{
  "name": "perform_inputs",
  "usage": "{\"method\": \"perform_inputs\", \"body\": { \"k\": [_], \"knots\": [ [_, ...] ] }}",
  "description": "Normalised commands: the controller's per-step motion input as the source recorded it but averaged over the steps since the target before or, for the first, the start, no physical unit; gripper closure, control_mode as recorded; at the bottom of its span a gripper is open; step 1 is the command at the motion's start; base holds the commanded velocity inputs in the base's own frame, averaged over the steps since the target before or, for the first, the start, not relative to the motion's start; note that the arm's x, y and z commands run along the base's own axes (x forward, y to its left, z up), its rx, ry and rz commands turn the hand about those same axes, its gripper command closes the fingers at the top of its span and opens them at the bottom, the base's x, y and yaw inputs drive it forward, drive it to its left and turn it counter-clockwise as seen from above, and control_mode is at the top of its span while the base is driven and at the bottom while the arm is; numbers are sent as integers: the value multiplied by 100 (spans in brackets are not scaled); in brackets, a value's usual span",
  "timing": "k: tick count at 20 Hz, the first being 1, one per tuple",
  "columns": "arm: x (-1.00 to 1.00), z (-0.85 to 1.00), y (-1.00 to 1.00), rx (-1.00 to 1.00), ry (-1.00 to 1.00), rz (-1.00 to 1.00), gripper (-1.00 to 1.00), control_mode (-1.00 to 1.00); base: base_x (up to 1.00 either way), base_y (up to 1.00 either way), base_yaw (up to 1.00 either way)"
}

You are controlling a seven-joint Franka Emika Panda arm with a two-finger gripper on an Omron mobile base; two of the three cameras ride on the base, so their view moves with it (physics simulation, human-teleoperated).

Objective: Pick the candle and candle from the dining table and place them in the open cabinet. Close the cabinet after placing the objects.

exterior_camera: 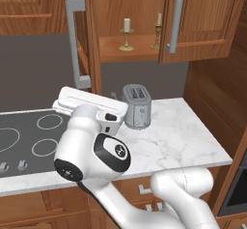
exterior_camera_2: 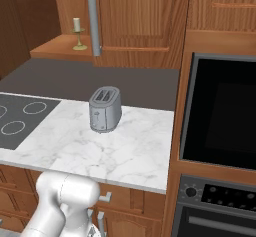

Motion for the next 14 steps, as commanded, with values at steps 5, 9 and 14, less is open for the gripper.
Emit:
{"method": "perform_inputs", "body": {
  "k": [5,9,14],
  "knots": [
    [21,0,-35,0,-4,-16,-100,-100,0,0,0],
    [0,0,-69,3,-13,-20,-100,-100,0,0,0],
    [0,0,-71,4,-14,-18,-100,-100,0,0,0]
  ]
}}
